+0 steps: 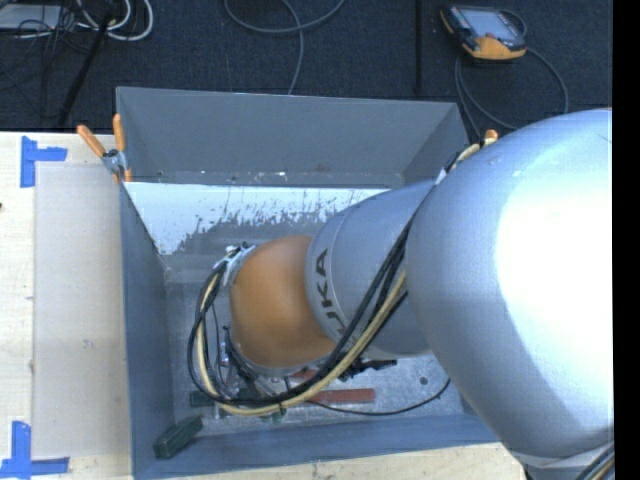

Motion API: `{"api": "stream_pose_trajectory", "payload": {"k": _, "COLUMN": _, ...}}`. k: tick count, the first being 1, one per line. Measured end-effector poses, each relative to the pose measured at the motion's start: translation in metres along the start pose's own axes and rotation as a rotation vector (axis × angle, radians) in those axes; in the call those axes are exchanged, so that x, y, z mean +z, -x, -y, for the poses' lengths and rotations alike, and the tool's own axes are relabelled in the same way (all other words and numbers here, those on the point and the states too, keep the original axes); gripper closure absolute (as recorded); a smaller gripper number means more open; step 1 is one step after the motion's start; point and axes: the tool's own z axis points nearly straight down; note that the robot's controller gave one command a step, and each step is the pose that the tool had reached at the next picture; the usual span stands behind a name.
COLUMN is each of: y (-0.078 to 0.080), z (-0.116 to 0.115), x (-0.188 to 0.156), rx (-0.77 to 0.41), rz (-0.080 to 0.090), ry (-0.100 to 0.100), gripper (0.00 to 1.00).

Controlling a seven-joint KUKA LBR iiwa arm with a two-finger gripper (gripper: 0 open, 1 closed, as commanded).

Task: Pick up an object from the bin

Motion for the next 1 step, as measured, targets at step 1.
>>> {"api": "stream_pose_trajectory", "payload": {"k": 1, "y": 0.0052, "z": 0.0014, "x": -0.2034, "rx": -0.011, "rz": -0.003, "ry": -0.003, "gripper": 1.00}}
